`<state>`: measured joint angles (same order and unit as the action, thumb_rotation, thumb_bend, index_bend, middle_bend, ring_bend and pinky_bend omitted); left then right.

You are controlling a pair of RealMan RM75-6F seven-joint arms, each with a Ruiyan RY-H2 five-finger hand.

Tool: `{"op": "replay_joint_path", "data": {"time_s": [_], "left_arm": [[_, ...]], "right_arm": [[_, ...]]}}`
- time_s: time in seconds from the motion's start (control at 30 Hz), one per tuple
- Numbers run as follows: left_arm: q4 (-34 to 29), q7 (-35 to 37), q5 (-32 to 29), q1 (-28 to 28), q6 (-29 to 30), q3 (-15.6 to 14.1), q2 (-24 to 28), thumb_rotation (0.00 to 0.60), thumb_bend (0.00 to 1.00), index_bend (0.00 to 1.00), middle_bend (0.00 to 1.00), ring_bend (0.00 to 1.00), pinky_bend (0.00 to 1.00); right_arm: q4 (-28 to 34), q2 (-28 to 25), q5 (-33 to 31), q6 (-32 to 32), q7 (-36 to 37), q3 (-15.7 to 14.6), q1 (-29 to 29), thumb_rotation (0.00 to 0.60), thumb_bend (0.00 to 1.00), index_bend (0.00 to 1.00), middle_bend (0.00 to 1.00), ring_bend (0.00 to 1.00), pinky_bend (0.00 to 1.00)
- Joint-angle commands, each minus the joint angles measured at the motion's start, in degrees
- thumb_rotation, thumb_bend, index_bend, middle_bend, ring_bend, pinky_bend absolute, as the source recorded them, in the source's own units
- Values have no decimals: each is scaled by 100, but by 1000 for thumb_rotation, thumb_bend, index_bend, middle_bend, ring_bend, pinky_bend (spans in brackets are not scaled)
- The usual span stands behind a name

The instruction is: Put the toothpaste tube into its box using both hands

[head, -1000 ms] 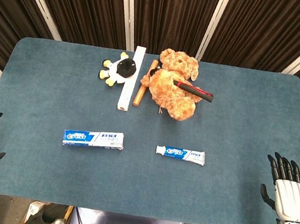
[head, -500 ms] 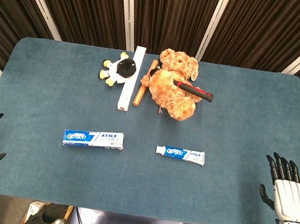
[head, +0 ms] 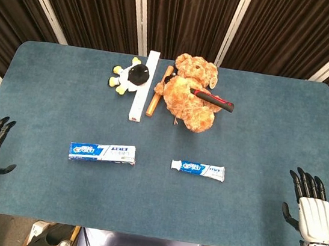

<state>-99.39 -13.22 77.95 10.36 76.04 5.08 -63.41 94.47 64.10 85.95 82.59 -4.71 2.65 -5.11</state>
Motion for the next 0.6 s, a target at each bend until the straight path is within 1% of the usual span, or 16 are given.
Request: {"op": "replay_joint_path", "data": {"time_s": [0.03,0.13,0.2,0.33,0.47,0.6], "left_arm": [[-214,-522,-489,490,-541,291,-151,600,30,50,66,96,179],[-300,-924,-941,873,-954,467,-323,600,47,72,87,111,201],[-318,-1062,-1070,979,-1046,508,-379,600,47,78,97,117,201],[-365,-1562,-1558,1331,-1310,602,-599,600,47,89,110,120,201],[-463,-1986,-2059,1623,-1457,627,-804,600,46,104,118,121,201],[-547,-2396,-2435,1883,-1482,570,-1038,600,47,155,160,155,217]], "right_arm": [[3,0,17,-1,69,-1,-5,600,426,0,0,0,13],[1,-9,29,-7,123,-8,-6,600,425,0,0,0,13],[-2,-12,33,-5,140,-10,-5,600,425,0,0,0,13],[-9,-23,31,0,221,-7,-2,600,425,0,0,0,13],[-14,-44,45,30,314,-5,12,600,426,0,0,0,13],[-16,-55,61,52,407,-5,22,600,426,0,0,0,13]]}}
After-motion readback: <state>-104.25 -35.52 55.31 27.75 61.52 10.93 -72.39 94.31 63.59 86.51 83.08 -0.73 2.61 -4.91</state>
